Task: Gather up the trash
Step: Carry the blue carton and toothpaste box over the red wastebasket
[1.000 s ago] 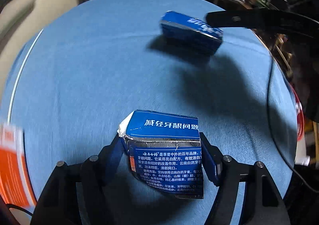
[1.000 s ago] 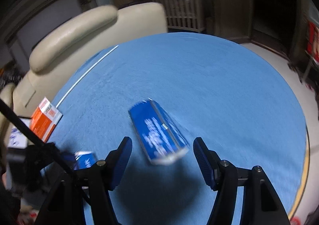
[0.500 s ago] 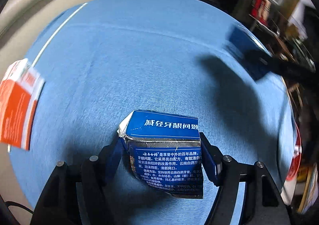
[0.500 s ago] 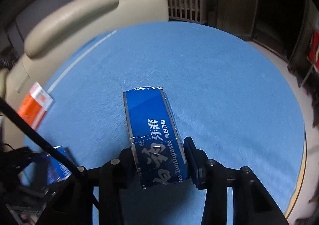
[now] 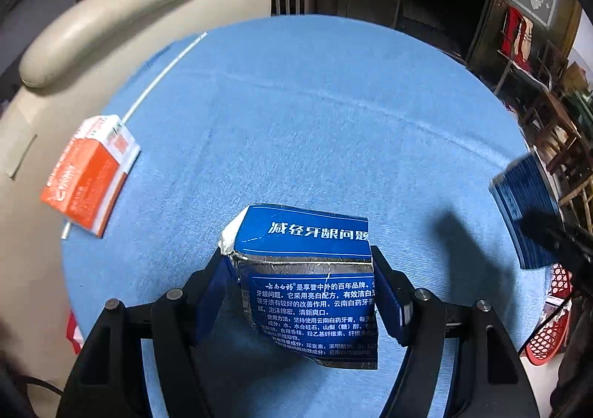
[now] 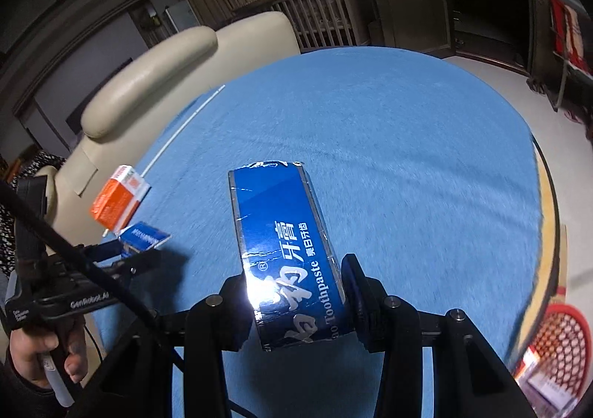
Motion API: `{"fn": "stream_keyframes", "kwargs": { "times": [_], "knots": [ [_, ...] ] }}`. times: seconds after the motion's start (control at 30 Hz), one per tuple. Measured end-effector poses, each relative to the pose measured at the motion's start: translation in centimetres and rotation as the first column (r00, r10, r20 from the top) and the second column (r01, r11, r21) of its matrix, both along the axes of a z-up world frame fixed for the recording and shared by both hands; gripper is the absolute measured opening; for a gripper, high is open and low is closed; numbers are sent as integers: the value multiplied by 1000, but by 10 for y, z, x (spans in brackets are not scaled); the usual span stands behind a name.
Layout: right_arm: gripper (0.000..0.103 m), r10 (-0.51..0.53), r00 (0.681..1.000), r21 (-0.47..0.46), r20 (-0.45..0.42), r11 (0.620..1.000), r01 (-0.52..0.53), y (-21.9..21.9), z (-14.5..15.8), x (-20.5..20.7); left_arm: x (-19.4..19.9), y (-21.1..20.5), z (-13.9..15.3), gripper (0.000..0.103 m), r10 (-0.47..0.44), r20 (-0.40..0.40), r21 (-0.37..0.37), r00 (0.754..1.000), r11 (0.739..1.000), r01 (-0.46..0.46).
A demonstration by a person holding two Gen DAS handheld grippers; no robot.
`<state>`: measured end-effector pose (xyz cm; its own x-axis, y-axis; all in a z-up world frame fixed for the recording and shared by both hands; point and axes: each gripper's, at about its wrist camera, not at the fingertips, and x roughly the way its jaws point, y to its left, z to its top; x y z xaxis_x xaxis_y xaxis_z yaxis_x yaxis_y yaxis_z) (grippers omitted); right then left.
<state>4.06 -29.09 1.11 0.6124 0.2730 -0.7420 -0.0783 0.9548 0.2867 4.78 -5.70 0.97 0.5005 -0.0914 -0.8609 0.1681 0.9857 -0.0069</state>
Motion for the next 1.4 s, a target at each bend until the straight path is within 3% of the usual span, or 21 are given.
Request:
{"fn": "stream_keyframes", "kwargs": {
  "times": [0.2, 0.77, 1.4],
  "knots": [
    [46, -41, 999, 34, 30, 999, 40, -21, 8, -37, -16, -22, 12, 73, -28, 28, 20, 999, 999, 28],
    [46, -200, 979, 102, 39, 976, 195, -83, 8, -104, -23, -103, -8, 73, -159, 23, 35, 987, 987, 158],
    [46, -380, 924, 111, 28, 920, 375, -148, 7, -156, -27, -167, -15, 73, -293, -7, 28, 956, 956, 293]
  ]
}}
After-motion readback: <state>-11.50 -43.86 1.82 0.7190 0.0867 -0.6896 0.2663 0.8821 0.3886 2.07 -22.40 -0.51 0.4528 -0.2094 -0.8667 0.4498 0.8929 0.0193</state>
